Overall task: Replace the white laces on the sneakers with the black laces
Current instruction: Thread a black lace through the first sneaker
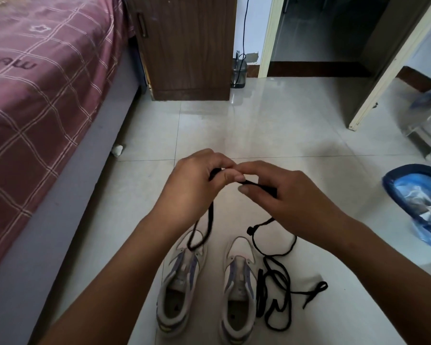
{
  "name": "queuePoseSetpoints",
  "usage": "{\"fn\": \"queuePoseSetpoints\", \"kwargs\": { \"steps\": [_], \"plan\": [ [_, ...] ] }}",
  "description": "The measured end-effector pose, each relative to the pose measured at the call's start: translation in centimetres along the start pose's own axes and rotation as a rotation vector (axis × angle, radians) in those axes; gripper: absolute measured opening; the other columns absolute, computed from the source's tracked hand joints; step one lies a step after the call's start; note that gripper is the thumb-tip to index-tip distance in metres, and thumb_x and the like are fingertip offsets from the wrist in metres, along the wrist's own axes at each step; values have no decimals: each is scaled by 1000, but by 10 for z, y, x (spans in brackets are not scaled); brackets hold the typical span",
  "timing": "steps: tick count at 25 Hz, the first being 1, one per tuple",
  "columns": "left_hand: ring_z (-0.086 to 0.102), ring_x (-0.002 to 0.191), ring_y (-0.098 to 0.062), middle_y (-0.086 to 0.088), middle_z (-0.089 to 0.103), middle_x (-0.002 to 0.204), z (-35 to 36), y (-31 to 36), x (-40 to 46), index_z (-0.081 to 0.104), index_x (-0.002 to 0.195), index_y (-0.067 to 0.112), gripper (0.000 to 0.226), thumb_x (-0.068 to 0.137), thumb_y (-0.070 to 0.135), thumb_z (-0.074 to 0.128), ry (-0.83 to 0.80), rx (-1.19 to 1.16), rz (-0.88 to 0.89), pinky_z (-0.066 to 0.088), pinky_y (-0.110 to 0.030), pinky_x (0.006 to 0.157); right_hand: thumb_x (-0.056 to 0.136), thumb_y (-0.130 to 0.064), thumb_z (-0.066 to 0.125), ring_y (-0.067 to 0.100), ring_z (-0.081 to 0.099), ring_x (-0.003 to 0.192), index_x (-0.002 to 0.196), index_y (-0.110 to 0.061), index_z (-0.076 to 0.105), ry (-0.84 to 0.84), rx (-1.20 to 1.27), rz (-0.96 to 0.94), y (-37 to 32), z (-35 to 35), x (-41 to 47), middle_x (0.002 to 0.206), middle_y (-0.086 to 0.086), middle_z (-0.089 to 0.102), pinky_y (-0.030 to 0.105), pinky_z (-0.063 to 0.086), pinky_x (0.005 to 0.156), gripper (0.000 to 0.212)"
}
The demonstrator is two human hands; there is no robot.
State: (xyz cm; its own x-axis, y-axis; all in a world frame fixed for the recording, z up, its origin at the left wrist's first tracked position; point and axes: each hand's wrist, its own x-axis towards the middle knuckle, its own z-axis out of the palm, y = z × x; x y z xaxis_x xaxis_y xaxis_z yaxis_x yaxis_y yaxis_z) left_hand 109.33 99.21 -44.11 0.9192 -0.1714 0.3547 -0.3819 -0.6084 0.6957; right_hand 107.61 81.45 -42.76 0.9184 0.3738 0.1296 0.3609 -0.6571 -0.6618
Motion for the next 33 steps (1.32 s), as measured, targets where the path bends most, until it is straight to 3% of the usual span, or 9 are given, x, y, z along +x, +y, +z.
{"fn": "queuePoseSetpoints", "kwargs": {
  "steps": [2,4,8,11,18,20,26,31,33],
  "plan": [
    [53,68,1,13,55,72,-6,-15,1,74,82,19,12,81,30,68,54,80,-8,36,-8,61,87,-36,60,4,44,45,91,-34,61,41,61,65,11,-4,2,51,-14,52,12,35,47,4],
    [51,68,7,16,54,73,-21,-35,3,71,81,18,13,84,29,66,184,71,-126,35,-4,61,83,-36,65,1,43,43,75,-26,66,52,108,169,25,-20,4,48,-14,52,9,35,45,13],
    [47,54,6,13,50,63,-46,-66,8,64,77,13,25,89,34,60,422,109,-313,31,-8,50,83,-35,63,3,35,41,74,-27,71,89,260,251,36,-44,-3,44,-8,43,11,32,41,15],
    [38,47,-6,6,45,54,-38,-66,6,61,73,14,28,90,36,58,343,96,-327,32,-23,48,84,-35,61,4,33,42,76,-25,70,179,277,128,25,-34,-4,46,-9,41,12,30,41,16],
    [39,50,-4,5,47,56,-13,-72,-20,58,72,25,19,89,35,59,37,13,-295,33,-19,50,91,-34,56,18,49,52,83,-20,63,508,-92,-97,4,-14,-3,50,-3,48,21,41,47,17],
    [39,50,-4,1,48,56,-9,-77,-26,59,73,24,19,89,33,61,15,1,-320,32,-16,48,92,-31,56,19,50,51,85,-18,64,503,-84,-85,7,-9,-6,50,-4,49,27,43,48,17],
    [41,48,-3,12,47,51,-7,-79,-26,57,70,27,20,89,33,60,30,-5,-308,34,-14,46,89,-21,56,1,42,49,109,-14,68,510,-174,-183,1,-7,-6,52,-24,35,6,30,52,24],
    [44,48,-1,19,50,52,-3,-78,-28,55,69,29,21,89,31,60,37,-9,-273,37,-13,45,92,-24,54,9,34,54,118,-14,65,468,-259,-256,1,-5,-9,55,-8,50,20,36,50,30],
    [46,51,-1,16,53,55,-4,-85,-29,56,70,30,19,89,33,60,30,2,-267,37,-12,48,92,-31,53,9,35,49,115,-17,66,425,-250,-196,5,-4,-8,52,-14,44,19,34,48,30]
  ]
}}
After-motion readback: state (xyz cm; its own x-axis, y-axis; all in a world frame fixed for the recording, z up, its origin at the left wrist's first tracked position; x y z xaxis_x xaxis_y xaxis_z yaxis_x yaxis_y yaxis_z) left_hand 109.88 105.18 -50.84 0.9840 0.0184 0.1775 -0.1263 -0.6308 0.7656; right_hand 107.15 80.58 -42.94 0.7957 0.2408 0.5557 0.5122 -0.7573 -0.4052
